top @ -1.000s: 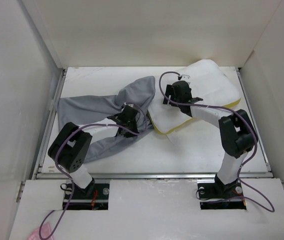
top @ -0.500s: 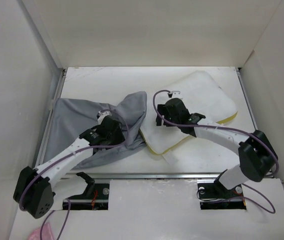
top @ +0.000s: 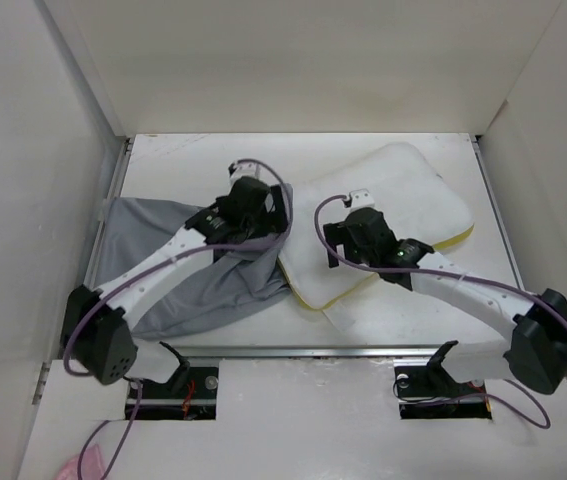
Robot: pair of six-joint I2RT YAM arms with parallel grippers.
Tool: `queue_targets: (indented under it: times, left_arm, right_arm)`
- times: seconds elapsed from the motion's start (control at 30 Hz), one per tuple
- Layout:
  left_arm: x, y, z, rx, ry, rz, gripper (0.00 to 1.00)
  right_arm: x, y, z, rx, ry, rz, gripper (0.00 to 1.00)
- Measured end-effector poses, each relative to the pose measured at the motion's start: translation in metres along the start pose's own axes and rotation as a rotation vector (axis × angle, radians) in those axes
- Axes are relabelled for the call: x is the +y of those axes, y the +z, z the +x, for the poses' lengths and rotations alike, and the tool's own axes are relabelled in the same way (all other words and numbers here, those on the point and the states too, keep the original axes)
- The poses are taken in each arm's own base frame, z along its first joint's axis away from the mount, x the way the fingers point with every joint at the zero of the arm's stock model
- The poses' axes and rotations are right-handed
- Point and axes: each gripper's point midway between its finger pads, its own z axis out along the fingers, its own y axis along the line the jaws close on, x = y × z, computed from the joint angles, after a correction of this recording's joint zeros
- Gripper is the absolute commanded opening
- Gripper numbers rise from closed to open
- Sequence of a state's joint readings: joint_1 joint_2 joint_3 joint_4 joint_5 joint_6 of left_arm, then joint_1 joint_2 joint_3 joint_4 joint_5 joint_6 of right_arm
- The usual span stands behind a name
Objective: Put the pillow into the pillowcase
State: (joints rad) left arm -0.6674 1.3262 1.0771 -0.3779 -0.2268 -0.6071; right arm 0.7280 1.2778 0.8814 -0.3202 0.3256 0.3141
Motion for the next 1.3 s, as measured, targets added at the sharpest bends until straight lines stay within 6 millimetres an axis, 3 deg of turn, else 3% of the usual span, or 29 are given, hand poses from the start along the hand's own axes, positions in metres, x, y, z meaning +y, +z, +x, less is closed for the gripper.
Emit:
queue_targets:
  times: [0.13, 0.23, 0.3, 0.5, 0.63, 0.67, 0.7, 0.8, 0.83, 0.87, 0.93, 0.97, 1.03, 1.2, 1.27, 1.3]
  left_arm:
    - [-0.043, 0.028, -0.062, -0.092, 0.071, 0.005, 1.00]
    - [-0.063, 0.054, -0.090, -0.117, 0.116, 0.005, 0.91]
    - [-0.062, 0.076, -0.095, -0.098, 0.144, -0.016, 0.85]
    - [-0.028, 0.135, -0.082, 0.013, 0.193, -0.141, 0.43]
    - [-0.015, 0.152, -0.084, 0.044, 0.205, -0.193, 0.31]
    - [-0.017, 0.155, -0.088, 0.040, 0.206, -0.192, 0.27]
    - [-0.021, 0.158, -0.094, 0.033, 0.210, -0.185, 0.22]
    - [-0.035, 0.170, -0.112, 0.004, 0.222, -0.152, 0.12]
    - [-0.039, 0.174, -0.116, -0.002, 0.229, -0.136, 0.08]
    - [-0.041, 0.177, -0.118, -0.002, 0.236, -0.125, 0.08]
    - [-0.043, 0.181, -0.118, 0.007, 0.259, -0.109, 0.31]
    - [-0.043, 0.181, -0.116, 0.015, 0.271, -0.102, 0.45]
    - [-0.042, 0.181, -0.114, 0.027, 0.283, -0.100, 0.60]
    - [-0.040, 0.181, -0.111, 0.040, 0.307, -0.101, 0.68]
    - [-0.041, 0.181, -0.107, 0.053, 0.316, -0.085, 0.66]
    - [-0.042, 0.182, -0.104, 0.063, 0.320, -0.074, 0.61]
  right_arm:
    - [0.003, 0.024, -0.010, 0.010, -0.058, 0.043, 1.00]
    - [0.012, 0.047, -0.029, -0.025, -0.082, 0.057, 1.00]
    - [0.019, 0.061, -0.039, -0.046, -0.093, 0.054, 1.00]
    - [0.033, 0.096, -0.047, -0.081, -0.083, 0.018, 1.00]
    - [0.038, 0.114, -0.048, -0.101, -0.039, -0.035, 0.98]
    - [0.040, 0.118, -0.050, -0.111, -0.025, -0.048, 0.94]
    - [0.041, 0.121, -0.052, -0.120, -0.014, -0.058, 0.80]
    - [0.045, 0.131, -0.054, -0.139, 0.011, -0.084, 0.54]
    - [0.047, 0.132, -0.054, -0.142, 0.017, -0.091, 0.35]
    - [0.048, 0.133, -0.055, -0.147, 0.020, -0.096, 0.24]
    - [0.048, 0.133, -0.057, -0.155, 0.035, -0.104, 0.14]
    - [0.048, 0.134, -0.059, -0.160, 0.039, -0.106, 0.12]
    - [0.047, 0.134, -0.059, -0.163, 0.044, -0.110, 0.12]
    - [0.047, 0.133, -0.058, -0.171, 0.046, -0.118, 0.11]
    - [0.047, 0.132, -0.057, -0.175, 0.047, -0.121, 0.11]
    - [0.047, 0.131, -0.057, -0.177, 0.048, -0.121, 0.05]
